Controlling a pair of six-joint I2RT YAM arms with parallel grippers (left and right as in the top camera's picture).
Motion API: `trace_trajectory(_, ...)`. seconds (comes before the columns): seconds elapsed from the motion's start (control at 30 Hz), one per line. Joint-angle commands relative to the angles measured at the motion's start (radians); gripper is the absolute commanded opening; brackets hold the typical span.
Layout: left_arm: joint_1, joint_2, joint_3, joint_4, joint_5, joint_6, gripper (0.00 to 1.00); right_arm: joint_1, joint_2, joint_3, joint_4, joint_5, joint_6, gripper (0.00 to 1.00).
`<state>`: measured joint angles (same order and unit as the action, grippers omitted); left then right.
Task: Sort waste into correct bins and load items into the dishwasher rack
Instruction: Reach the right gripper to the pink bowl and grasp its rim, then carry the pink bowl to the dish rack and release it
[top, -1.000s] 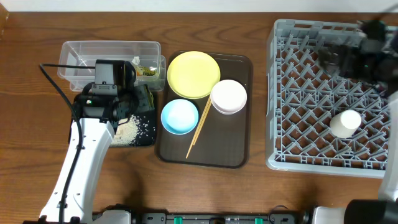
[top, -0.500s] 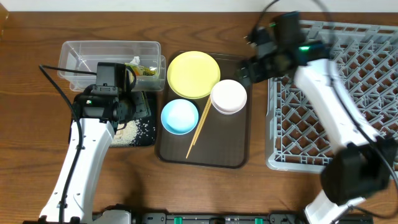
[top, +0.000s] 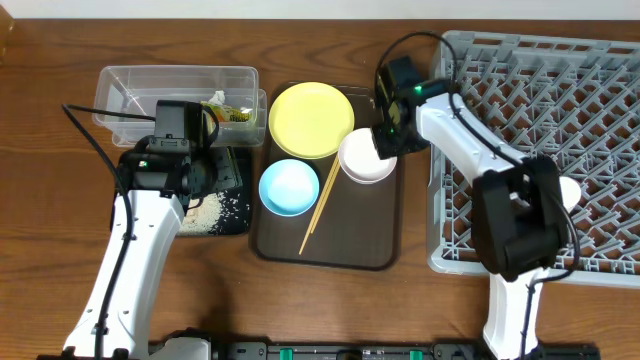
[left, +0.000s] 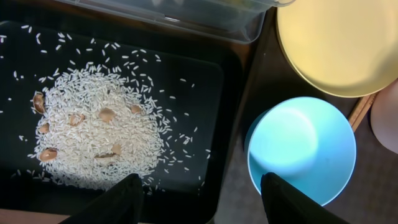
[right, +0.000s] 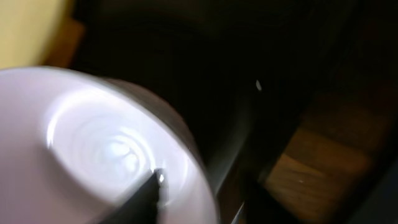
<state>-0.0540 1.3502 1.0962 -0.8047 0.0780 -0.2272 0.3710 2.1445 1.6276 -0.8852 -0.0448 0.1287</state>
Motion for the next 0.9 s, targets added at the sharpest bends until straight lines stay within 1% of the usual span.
trace_trajectory(0.0,0.003,-0.005,0.007,-0.002,-0.012,0.013,0.64,0.002,0.001,0.0,0.009,0.023,0.025,0.06)
trace_trajectory(0.03,0.002,-0.005,0.007,-0.002,-0.012,0.013,0.64,0.0,-0.004,0.001,0.013,0.023,0.025,0.01)
trace_trajectory(0.23,0.002,-0.005,0.007,-0.002,-0.012,0.013,0.64,-0.026,-0.067,0.006,0.022,0.047,0.024,0.01)
trace_trajectory(0.37,0.003,-0.005,0.007,-0.002,-0.012,0.013,0.64,-0.069,-0.169,0.027,0.025,0.143,0.023,0.01)
trace_trajectory(0.47,0.002,-0.005,0.007,-0.002,-0.012,0.013,0.64,-0.1,-0.272,0.031,0.072,0.251,0.02,0.01)
trace_trajectory(0.57,0.002,-0.005,0.007,0.002,-0.012,0.013,0.64,-0.13,-0.365,0.031,0.166,0.373,-0.042,0.01)
trace_trajectory(0.67,0.002,-0.005,0.007,0.003,-0.012,0.013,0.64,-0.159,-0.418,0.031,0.28,0.497,-0.115,0.01)
trace_trajectory(0.77,0.002,-0.005,0.007,0.003,-0.012,0.013,0.64,-0.177,-0.428,0.031,0.387,0.631,-0.233,0.01)
trace_trajectory(0.87,0.002,-0.005,0.007,0.006,-0.012,0.013,0.64,-0.195,-0.404,0.031,0.478,0.824,-0.297,0.01)
